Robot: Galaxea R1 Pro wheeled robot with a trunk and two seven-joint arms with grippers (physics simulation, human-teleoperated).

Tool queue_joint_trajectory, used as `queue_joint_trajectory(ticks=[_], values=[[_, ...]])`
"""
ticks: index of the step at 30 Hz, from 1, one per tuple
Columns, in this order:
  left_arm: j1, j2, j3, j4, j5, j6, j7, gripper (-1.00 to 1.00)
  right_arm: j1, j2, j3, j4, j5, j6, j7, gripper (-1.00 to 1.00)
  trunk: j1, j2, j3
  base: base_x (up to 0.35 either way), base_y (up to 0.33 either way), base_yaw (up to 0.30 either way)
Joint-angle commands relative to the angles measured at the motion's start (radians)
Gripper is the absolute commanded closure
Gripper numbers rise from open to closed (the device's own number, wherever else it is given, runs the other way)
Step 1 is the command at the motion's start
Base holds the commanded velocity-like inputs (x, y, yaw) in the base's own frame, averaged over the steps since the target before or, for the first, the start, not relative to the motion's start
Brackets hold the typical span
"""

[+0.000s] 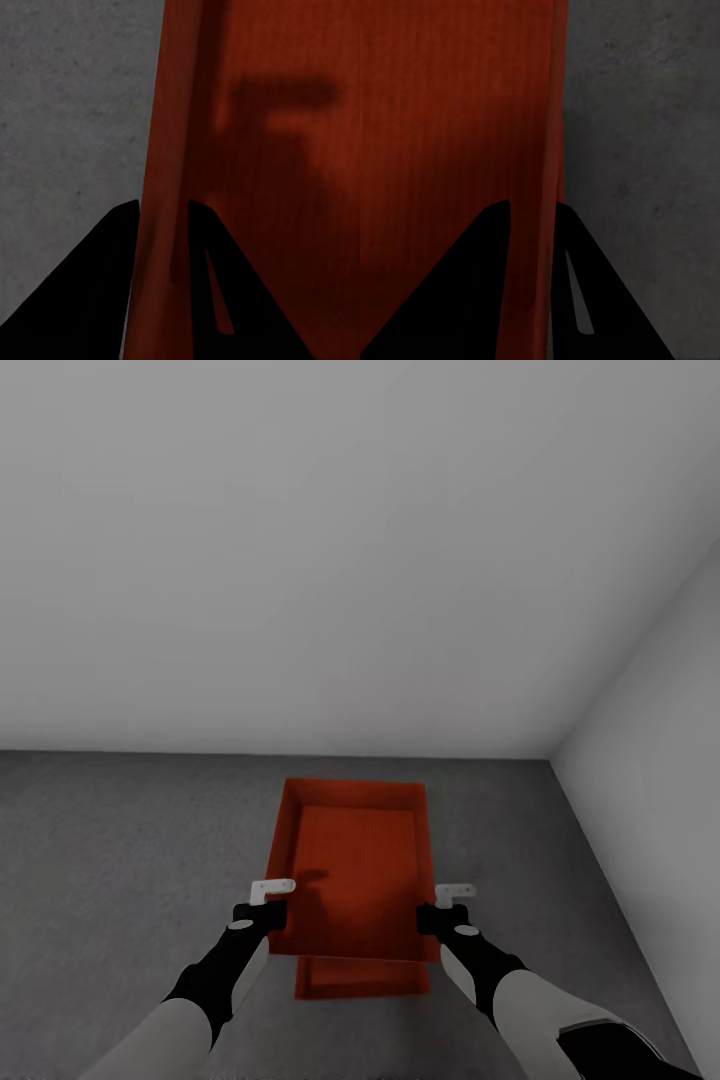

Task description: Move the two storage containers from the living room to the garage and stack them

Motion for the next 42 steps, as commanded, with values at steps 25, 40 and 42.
queue_joint_trajectory(ticks=[25, 40, 42], values=[[0.000, 0.000, 0.016, -0.002, 0.063, 0.008, 0.051, 1.00, -0.001, 0.000, -0.034, -0.002, 0.001, -0.051, -0.081, 1.00, 0.000, -0.001, -0.040, 0.000, 0.000, 0.000], [0.000, 0.000, 0.015, -0.002, 0.063, 0.008, 0.051, 1.00, -0.001, 0.000, -0.034, -0.002, 0.001, -0.052, -0.081, 1.00, 0.000, -0.001, -0.063, 0.000, 0.000, 0.000], [0.000, 0.000, 0.016, -0.002, 0.063, 0.008, 0.051, 1.00, -0.001, 0.000, -0.034, -0.002, 0.001, -0.052, -0.081, 1.00, 0.000, -0.001, -0.066, 0.000, 0.000, 0.000]])
